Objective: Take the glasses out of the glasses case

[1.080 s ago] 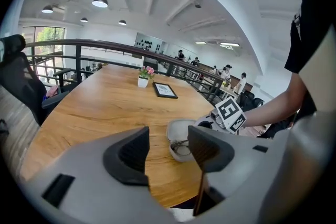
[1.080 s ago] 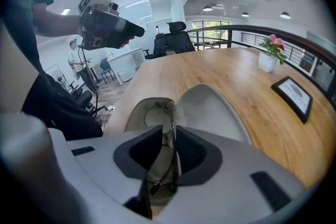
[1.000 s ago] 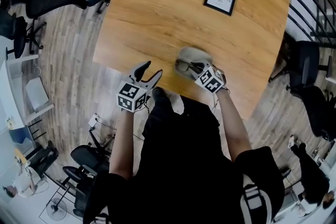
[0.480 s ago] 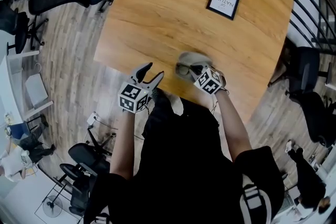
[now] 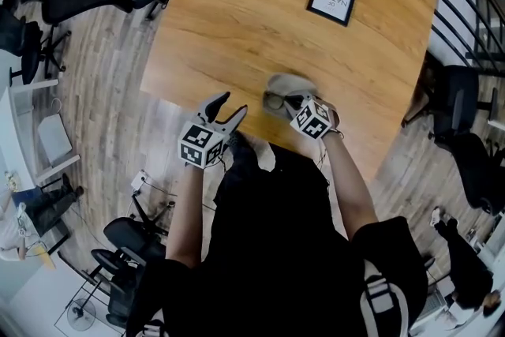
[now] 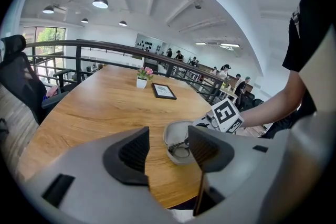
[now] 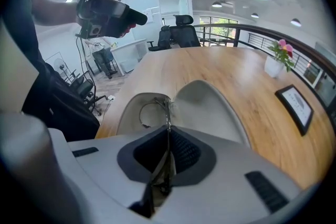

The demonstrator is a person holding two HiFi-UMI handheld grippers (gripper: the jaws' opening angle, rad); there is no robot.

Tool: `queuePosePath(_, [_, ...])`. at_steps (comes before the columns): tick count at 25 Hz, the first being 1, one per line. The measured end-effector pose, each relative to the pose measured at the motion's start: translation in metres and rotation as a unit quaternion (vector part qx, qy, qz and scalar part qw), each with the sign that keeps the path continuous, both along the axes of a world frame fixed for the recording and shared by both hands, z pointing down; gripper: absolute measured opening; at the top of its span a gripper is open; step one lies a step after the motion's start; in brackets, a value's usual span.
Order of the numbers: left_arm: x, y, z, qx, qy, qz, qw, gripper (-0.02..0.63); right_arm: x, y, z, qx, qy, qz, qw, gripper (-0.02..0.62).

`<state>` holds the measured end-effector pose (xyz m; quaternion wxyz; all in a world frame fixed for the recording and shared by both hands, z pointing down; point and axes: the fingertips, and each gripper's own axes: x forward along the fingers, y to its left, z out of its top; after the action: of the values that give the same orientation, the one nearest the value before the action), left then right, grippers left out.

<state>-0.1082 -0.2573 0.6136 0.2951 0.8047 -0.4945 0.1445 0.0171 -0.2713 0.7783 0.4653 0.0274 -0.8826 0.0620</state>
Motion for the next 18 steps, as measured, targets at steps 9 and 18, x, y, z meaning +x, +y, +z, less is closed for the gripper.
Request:
queuePosePath(9, [-0.011,0.01,-0.006,0.014,0.007,-0.004,0.9999,0.241,-0.002,-0.005,-0.015,0.028,0.0,0.005,1.0,0.023])
queuePosePath(18, [-0.014,0.022,-0.017,0.031,0.012,0.01,0.9994,0.241,0.0,-0.013,-0.044,0.064,-0.008,0.035,0.997,0.023])
